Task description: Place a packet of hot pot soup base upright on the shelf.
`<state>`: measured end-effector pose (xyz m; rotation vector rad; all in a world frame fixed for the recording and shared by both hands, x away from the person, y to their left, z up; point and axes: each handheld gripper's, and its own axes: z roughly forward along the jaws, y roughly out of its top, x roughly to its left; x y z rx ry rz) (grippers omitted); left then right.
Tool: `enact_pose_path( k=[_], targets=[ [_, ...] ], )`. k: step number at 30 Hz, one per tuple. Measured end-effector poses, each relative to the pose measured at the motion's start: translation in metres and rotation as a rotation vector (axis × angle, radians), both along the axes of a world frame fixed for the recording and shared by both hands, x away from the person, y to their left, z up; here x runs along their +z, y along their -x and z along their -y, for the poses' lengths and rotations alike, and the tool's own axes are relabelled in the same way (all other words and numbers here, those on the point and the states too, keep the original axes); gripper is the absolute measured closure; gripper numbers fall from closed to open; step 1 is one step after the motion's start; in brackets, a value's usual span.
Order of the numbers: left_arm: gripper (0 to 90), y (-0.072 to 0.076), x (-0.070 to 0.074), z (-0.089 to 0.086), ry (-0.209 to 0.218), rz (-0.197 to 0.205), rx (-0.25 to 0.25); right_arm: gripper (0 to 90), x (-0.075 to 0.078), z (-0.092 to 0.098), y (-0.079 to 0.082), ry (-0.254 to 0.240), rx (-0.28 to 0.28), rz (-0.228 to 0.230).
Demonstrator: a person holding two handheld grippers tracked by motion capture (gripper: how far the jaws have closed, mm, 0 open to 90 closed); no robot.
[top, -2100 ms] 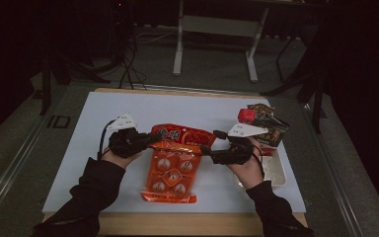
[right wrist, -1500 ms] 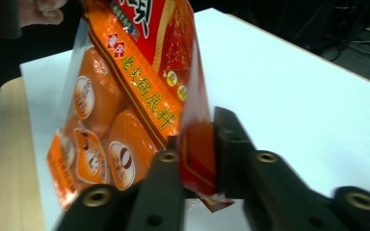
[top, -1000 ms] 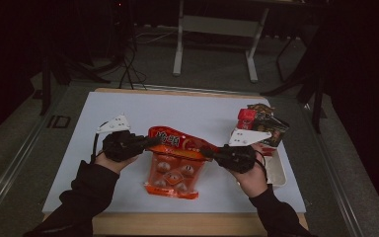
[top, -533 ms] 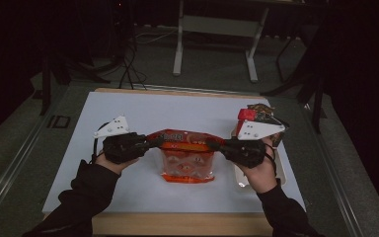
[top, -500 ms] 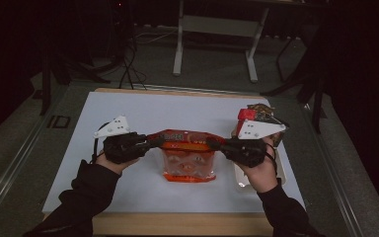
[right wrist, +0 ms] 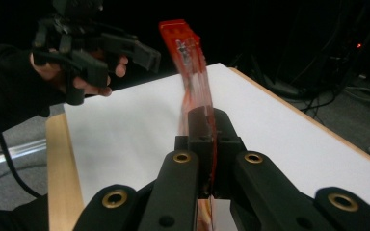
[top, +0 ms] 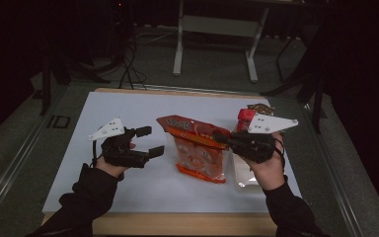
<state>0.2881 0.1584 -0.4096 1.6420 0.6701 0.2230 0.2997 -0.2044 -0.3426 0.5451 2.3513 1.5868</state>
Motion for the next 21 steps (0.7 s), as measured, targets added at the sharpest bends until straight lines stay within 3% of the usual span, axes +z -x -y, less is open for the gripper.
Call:
enact_pose_path(
  k=[11, 15, 19, 21],
  targets=[
    [7.9, 0.006, -0.034, -0.011, 0.002, -0.063, 0.043, 90.0, 0.037, 0.019, 0.005, -0.047, -0.033, 0.072],
    [1.5, 0.010, -0.044, -0.013, -0.041, -0.101, 0.078, 90.0, 0.052, 0.030, 0.009, -0.052, -0.045, 0.107],
    [1.2, 0.015, -0.053, -0.014, -0.058, -0.096, 0.085, 90.0, 0.063, 0.042, 0.012, -0.057, -0.073, 0.131],
    [1.3, 0.016, -0.057, -0.015, -0.057, -0.095, 0.057, 90.0, 0.067, 0.049, 0.014, -0.055, -0.088, 0.138]
  ],
)
